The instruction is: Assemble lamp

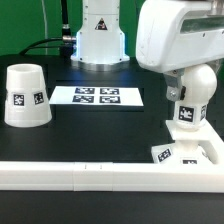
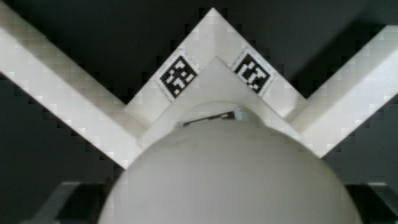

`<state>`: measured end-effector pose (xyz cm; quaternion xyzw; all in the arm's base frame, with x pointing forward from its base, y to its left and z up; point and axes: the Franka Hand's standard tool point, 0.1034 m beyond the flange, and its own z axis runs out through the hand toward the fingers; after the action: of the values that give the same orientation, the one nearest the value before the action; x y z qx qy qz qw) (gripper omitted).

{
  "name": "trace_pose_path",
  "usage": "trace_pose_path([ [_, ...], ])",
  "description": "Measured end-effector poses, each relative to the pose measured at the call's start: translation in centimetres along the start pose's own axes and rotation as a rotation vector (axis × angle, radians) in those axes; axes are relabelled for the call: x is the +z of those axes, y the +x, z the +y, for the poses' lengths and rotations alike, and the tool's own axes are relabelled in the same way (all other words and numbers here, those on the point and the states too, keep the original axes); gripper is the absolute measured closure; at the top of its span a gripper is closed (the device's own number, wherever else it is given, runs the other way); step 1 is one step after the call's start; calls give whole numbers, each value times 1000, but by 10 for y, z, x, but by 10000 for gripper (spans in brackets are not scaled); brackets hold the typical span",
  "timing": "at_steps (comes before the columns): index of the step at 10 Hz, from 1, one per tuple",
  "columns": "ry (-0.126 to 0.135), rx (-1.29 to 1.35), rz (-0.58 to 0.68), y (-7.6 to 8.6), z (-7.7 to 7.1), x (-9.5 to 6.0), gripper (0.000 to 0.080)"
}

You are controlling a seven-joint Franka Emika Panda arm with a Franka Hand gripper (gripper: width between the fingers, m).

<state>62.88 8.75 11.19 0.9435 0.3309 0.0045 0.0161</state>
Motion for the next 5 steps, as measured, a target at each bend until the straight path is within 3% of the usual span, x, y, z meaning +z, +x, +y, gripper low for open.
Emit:
trace_pose_path([
  [5, 12, 380, 2, 0, -1, 1, 223],
])
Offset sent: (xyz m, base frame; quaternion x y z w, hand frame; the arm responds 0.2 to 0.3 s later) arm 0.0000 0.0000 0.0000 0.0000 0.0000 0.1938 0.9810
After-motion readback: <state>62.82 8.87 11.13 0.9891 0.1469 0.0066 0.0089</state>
